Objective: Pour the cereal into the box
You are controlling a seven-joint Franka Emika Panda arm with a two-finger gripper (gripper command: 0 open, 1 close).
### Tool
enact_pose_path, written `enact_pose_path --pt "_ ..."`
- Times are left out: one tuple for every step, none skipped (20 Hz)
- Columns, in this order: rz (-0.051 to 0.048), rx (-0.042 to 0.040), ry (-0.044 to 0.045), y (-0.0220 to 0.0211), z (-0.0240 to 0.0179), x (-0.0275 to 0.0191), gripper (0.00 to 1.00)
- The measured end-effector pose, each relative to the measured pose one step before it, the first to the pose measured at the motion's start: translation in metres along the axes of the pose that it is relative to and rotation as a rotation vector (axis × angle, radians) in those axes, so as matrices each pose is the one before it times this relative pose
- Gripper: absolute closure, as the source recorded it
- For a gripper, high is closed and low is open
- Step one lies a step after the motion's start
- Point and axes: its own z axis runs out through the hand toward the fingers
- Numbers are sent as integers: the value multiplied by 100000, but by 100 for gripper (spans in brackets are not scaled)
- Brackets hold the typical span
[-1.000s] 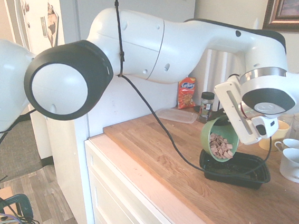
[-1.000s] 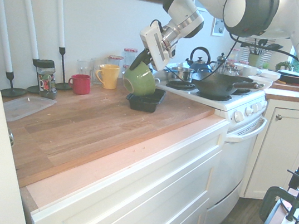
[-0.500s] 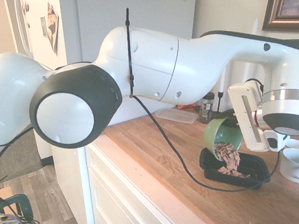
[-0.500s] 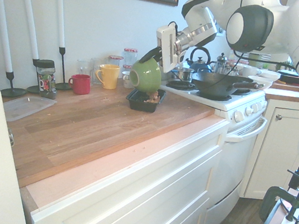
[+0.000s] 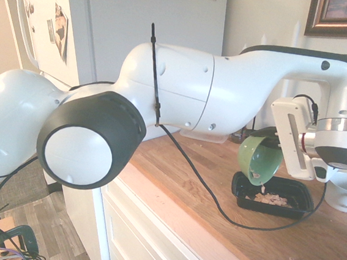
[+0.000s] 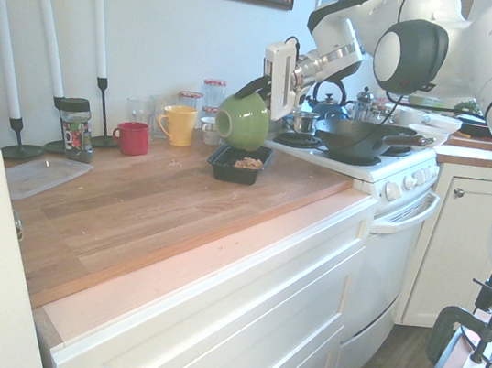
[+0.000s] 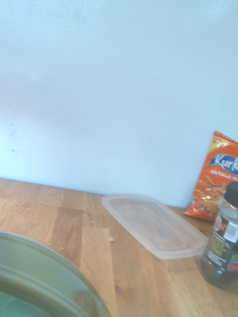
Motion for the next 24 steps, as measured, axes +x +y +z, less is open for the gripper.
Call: enact_pose_path --pt "-148 464 -211 -141 70 -20 100" --pt "-40 560 -212 -60 -68 -49 100" --pt "4 487 -481 23 -161 -90 100" --pt "39 598 -417 96 -203 -72 100" --pt "69 775 -54 113 -260 -46 100" --pt "14 731 -70 68 -252 -71 100" --pt "57 288 -44 23 -163 -66 100" --pt "274 -205 -65 -100 -14 -64 100" --pt "178 -696 -28 -283 106 -102 100" --pt "-246 -2194 647 -522 293 -149 100" --pt "-235 -4175 2106 -814 485 -221 100" --pt "-472 -4398 2426 -1248 625 -398 100" --pt "-500 -4731 2822 -1688 828 -538 100" --pt "-692 -4788 3168 -1964 1065 -663 100" --pt "-533 -5232 3447 -1966 1208 -747 100" --pt "-330 -5228 3247 -1691 1150 -761 100" --pt "-56 -5292 3416 -1439 1130 -701 100" --pt "-63 -5177 3408 -1329 1221 -728 100" --pt "216 -4819 3617 -1174 1107 -705 100" --pt "384 -4632 3732 -1033 1048 -683 100" --pt "244 -4483 3790 -1048 1120 -730 100" --pt "180 -4398 3967 -1080 1065 -851 100" --pt "289 -4442 3950 -1053 1122 -952 100" --pt "186 -4370 3707 -1056 1178 -1059 100"
